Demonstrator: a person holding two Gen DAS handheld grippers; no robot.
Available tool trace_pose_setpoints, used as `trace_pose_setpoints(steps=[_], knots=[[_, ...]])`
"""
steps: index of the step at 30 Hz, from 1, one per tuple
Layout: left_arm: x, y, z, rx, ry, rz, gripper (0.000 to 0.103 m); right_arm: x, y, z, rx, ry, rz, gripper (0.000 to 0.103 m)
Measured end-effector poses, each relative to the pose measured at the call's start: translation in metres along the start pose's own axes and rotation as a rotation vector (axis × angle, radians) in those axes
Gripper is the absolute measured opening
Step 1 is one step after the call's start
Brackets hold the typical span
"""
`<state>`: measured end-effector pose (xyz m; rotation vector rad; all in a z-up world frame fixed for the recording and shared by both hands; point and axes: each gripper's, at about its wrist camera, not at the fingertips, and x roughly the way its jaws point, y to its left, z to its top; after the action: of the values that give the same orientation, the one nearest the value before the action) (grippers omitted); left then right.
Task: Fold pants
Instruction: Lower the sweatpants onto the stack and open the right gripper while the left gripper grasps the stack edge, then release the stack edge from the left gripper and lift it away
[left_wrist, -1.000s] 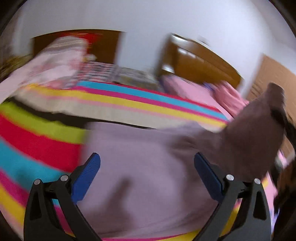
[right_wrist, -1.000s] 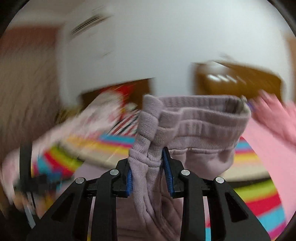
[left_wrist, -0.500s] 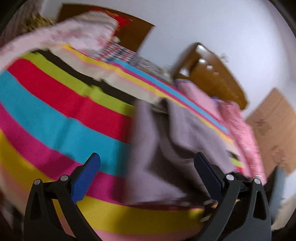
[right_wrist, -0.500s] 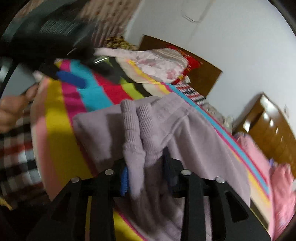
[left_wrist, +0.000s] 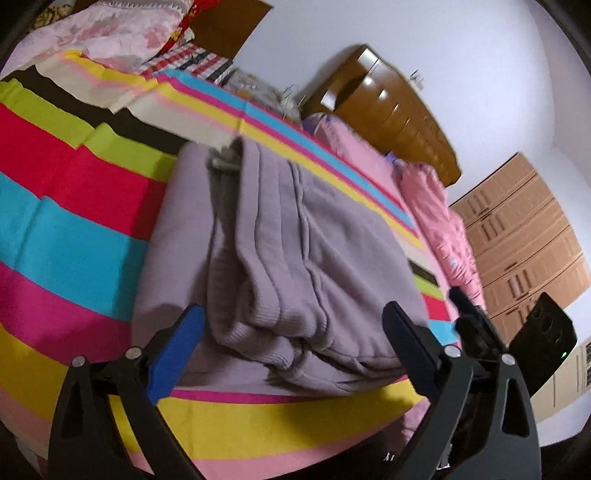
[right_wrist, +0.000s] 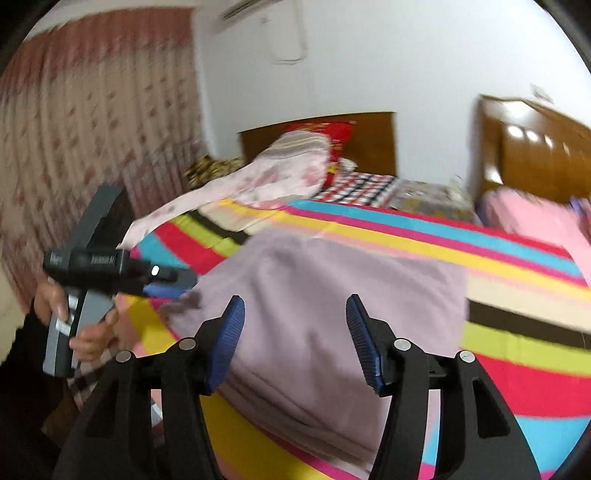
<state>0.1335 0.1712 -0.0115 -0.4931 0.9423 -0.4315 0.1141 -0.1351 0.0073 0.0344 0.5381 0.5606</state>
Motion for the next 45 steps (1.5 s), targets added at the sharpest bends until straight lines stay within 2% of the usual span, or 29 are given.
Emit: trace_pose_setpoints(steps=[2, 7, 8, 9, 10, 13, 15, 17, 19, 22, 23, 25, 27, 29, 32, 34, 38, 41, 43, 45], knots=[[0.01, 0.003, -0.001, -0.019, 0.017, 0.042, 0.095, -0.004, -0.01, -0.006, 0.033, 0.004, -0.021, 0.056], [0.02, 0.011, 0.001, -0.066, 0.031, 0.061, 0.094, -0.006, -0.024, -0.023, 0.06, 0.03, -0.035, 0.056], [0.021, 0.01, 0.002, -0.067, 0.035, 0.061, 0.09, -0.006, -0.024, -0.025, 0.055, 0.034, -0.037, 0.056], [0.022, 0.009, 0.005, -0.07, 0.039, 0.053, 0.081, -0.004, -0.025, -0.027, 0.052, 0.033, -0.037, 0.056], [0.025, 0.007, 0.008, -0.073, 0.051, 0.044, 0.065, -0.006, -0.024, -0.03, 0.048, 0.028, -0.039, 0.056], [0.029, 0.002, 0.015, -0.053, 0.056, 0.074, 0.06, -0.021, -0.03, -0.034, 0.047, -0.008, -0.056, 0.058], [0.036, 0.004, 0.018, -0.081, 0.066, 0.076, 0.066, -0.029, -0.034, -0.038, 0.029, -0.016, -0.095, 0.066], [0.043, 0.008, 0.019, -0.101, 0.07, 0.045, 0.083, -0.036, -0.037, -0.046, -0.004, 0.004, -0.128, 0.071], [0.047, 0.001, 0.018, -0.067, 0.062, 0.049, 0.09, -0.041, -0.038, -0.059, -0.039, 0.06, -0.163, 0.072], [0.055, -0.014, 0.014, 0.01, 0.048, 0.13, 0.089, -0.039, -0.037, -0.081, -0.059, 0.132, -0.193, 0.072], [0.056, -0.017, 0.013, 0.03, 0.043, 0.165, 0.082, -0.036, -0.036, -0.086, -0.066, 0.149, -0.215, 0.072], [0.057, -0.018, 0.012, 0.05, 0.038, 0.204, 0.075, -0.03, -0.034, -0.093, -0.078, 0.165, -0.291, 0.071], [0.055, -0.019, 0.012, 0.055, 0.039, 0.201, 0.066, -0.022, -0.037, -0.093, -0.047, 0.165, -0.336, 0.071], [0.053, -0.021, 0.011, 0.065, 0.04, 0.183, 0.046, -0.015, -0.04, -0.092, -0.019, 0.171, -0.349, 0.071], [0.046, -0.034, 0.008, 0.107, 0.01, 0.191, 0.033, -0.002, -0.034, -0.091, -0.05, 0.191, -0.362, 0.071], [0.033, -0.051, 0.01, 0.143, -0.03, 0.18, 0.03, 0.003, -0.03, -0.09, -0.074, 0.19, -0.412, 0.071], [-0.01, -0.08, 0.024, 0.202, -0.141, 0.06, 0.029, 0.008, -0.028, -0.091, -0.12, 0.198, -0.52, 0.076], [-0.038, -0.066, 0.033, 0.19, -0.185, 0.027, 0.029, 0.006, -0.026, -0.091, -0.136, 0.196, -0.517, 0.079], [-0.033, -0.03, 0.028, 0.129, -0.147, 0.043, 0.03, 0.009, -0.024, -0.093, -0.134, 0.205, -0.511, 0.079], [-0.01, 0.021, 0.013, -0.005, -0.065, 0.054, 0.031, 0.01, -0.025, -0.096, -0.124, 0.199, -0.503, 0.081]])
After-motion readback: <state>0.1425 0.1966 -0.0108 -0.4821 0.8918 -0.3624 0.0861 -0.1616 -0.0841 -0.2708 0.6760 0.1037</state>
